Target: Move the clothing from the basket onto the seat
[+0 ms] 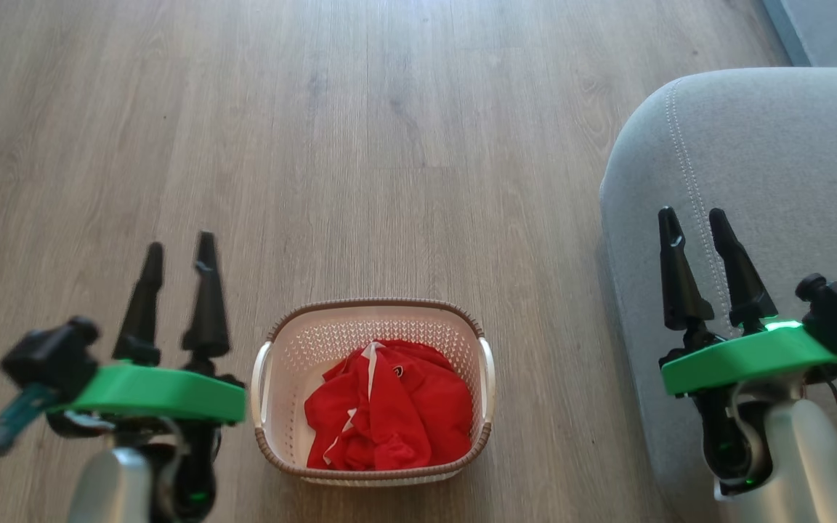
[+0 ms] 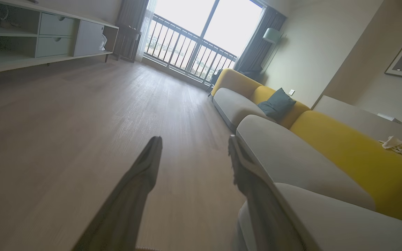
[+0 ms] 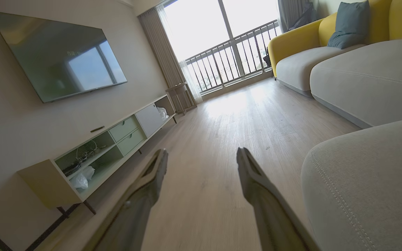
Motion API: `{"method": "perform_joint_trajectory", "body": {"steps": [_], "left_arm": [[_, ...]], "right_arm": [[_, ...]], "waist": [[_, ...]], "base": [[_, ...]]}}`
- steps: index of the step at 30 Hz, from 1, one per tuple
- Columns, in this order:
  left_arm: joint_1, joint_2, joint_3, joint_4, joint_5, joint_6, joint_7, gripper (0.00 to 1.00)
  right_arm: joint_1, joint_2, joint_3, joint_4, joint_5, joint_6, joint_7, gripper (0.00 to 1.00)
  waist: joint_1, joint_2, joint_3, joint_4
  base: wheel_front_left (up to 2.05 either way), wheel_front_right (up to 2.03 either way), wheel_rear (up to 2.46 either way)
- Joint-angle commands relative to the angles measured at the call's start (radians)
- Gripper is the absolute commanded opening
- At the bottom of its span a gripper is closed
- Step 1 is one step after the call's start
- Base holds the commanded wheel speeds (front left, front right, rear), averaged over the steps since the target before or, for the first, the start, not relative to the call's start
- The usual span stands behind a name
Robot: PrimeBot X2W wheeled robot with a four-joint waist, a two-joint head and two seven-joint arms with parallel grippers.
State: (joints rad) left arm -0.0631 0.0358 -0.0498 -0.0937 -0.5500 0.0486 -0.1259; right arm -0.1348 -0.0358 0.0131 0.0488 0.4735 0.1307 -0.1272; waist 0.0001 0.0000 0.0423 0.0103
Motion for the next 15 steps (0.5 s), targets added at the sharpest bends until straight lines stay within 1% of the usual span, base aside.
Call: {"method": "perform_joint_trajectory", "body": {"steps": [1, 3, 5, 9, 15], "left_arm": [[-0.047, 0.020, -0.004, -0.044, 0.059, 0.014, -0.016, 1.00], [-0.045, 0.044, -0.044, -0.030, 0.118, 0.050, -0.022, 1.00], [-0.047, 0.066, -0.085, -0.014, 0.158, 0.099, -0.028, 1.00], [-0.061, 0.111, -0.169, 0.004, 0.209, 0.191, -0.039, 1.00], [-0.084, 0.170, -0.283, 0.029, 0.271, 0.303, -0.057, 1.00]], "right_arm": [[-0.061, -0.010, 0.022, -0.032, -0.038, 0.000, -0.015, 1.00], [-0.065, -0.010, 0.036, -0.027, -0.056, 0.000, -0.021, 1.00], [-0.071, -0.010, 0.043, -0.029, -0.081, 0.000, -0.027, 1.00], [-0.075, -0.011, 0.051, -0.032, -0.141, 0.000, -0.038, 1.00], [-0.078, -0.011, 0.067, -0.036, -0.225, 0.000, -0.056, 1.00]], "waist": [[-0.0001, 0.0000, -0.001, 0.001], [-0.0001, 0.0000, -0.001, 0.002], [-0.0001, 0.0000, -0.002, 0.001], [-0.0001, 0.0000, -0.001, 0.001], [-0.0001, 0.0000, -0.001, 0.000]], "base": [[0.00, 0.00, 0.00], [0.00, 0.00, 0.00], [0.00, 0.00, 0.00], [0.00, 0.00, 0.00], [0.00, 0.00, 0.00]]}}
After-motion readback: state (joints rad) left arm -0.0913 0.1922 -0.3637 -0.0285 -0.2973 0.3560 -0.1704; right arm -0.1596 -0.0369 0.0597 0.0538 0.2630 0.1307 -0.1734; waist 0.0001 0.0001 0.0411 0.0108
